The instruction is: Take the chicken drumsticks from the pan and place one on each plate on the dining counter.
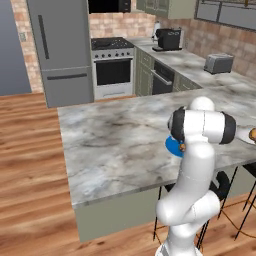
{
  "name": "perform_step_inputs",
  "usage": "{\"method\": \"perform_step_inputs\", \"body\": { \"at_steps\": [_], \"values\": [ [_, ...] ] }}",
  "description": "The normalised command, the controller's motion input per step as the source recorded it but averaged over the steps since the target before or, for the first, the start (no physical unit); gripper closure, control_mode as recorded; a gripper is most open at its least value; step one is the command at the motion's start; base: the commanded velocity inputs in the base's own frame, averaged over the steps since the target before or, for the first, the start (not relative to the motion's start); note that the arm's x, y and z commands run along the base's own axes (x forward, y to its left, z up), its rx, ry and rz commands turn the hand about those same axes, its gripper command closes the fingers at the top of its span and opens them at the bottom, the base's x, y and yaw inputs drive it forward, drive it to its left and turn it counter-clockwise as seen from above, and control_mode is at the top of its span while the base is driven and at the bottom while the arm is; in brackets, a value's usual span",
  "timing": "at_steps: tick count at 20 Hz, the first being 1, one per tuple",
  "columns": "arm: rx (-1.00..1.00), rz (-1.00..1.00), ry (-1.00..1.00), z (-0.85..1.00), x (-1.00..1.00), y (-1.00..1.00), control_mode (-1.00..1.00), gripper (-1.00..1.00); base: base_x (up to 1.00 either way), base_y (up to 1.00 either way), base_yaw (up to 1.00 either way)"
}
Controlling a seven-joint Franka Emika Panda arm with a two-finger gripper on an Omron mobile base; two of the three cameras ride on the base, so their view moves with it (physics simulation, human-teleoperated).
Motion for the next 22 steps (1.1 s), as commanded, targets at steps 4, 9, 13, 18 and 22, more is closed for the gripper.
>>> {"method": "perform_step_inputs", "body": {
  "at_steps": [4, 9, 13, 18, 22],
  "values": [
    [0.00, 0.11, 0.00, -0.08, 0.09, -0.07, -1.00, -1.00, 0.00, 0.00, 0.00],
    [0.06, 0.13, -0.03, 0.20, 0.00, -0.30, -1.00, -1.00, 0.00, 0.00, 0.00],
    [0.03, 0.14, -0.03, 0.98, -0.39, -0.04, -1.00, -1.00, 0.00, 0.00, 0.00],
    [-0.08, 0.09, -0.04, 1.00, -0.90, 0.13, -1.00, -1.00, 0.00, 0.00, 0.00],
    [-0.29, 0.00, -0.15, 0.68, -1.00, 0.48, -1.00, -1.00, 0.00, 0.00, 0.00]
  ]
}}
